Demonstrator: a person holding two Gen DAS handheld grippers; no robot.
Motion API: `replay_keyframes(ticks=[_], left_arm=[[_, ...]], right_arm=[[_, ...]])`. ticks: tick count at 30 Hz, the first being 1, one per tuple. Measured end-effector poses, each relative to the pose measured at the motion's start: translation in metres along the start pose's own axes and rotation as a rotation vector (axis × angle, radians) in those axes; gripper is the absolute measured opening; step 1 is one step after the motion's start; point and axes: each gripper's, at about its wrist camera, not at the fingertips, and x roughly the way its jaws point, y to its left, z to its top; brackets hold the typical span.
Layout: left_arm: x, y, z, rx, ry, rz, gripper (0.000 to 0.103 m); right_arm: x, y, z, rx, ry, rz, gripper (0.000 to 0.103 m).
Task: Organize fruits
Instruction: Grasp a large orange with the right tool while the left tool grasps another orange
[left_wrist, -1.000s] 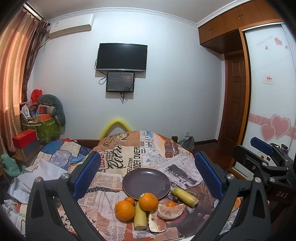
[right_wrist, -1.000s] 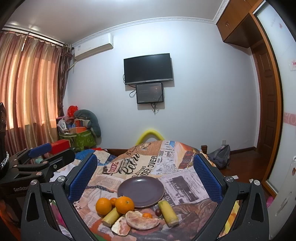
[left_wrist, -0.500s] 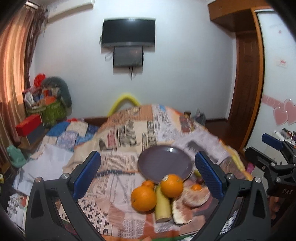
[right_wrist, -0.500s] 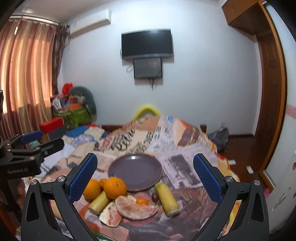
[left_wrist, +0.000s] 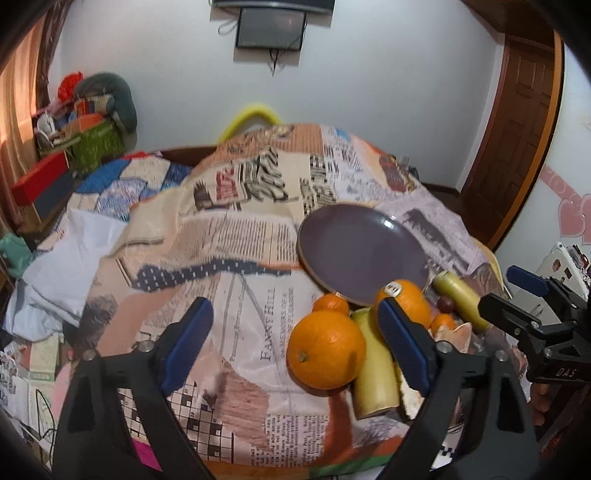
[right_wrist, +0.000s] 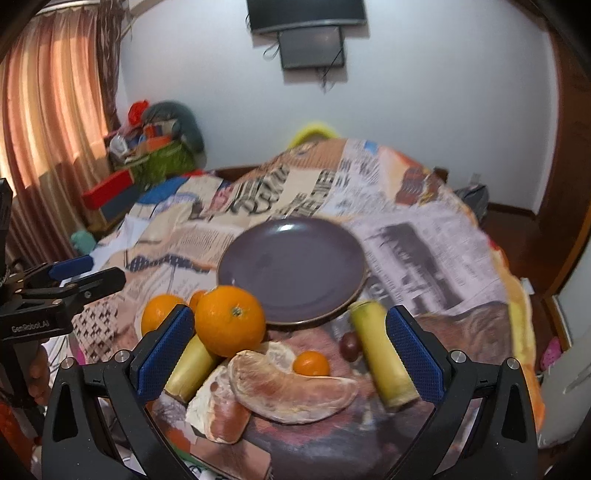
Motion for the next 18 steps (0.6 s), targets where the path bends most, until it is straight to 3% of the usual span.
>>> replay_keyframes(ticks=[13,15,18], left_arm=[[0.031,0.007,-0.013,-0.013,0.112,-0.053,0.088],[0.036,0.009,-0.014,-0.018,0.125,-0.055,0.088],[0.039,0.011,-0.015,-0.034,0.137,-0.065,0.088]], right_arm=[[0.067,0.014,-0.005,-0.008,0.16,0.136,0.102],[0.071,0.015,-0.005,-0.009,0.17,0.153,0.097],[0.079,0.017,-0.005,-0.015,0.195,0.189,0.078]])
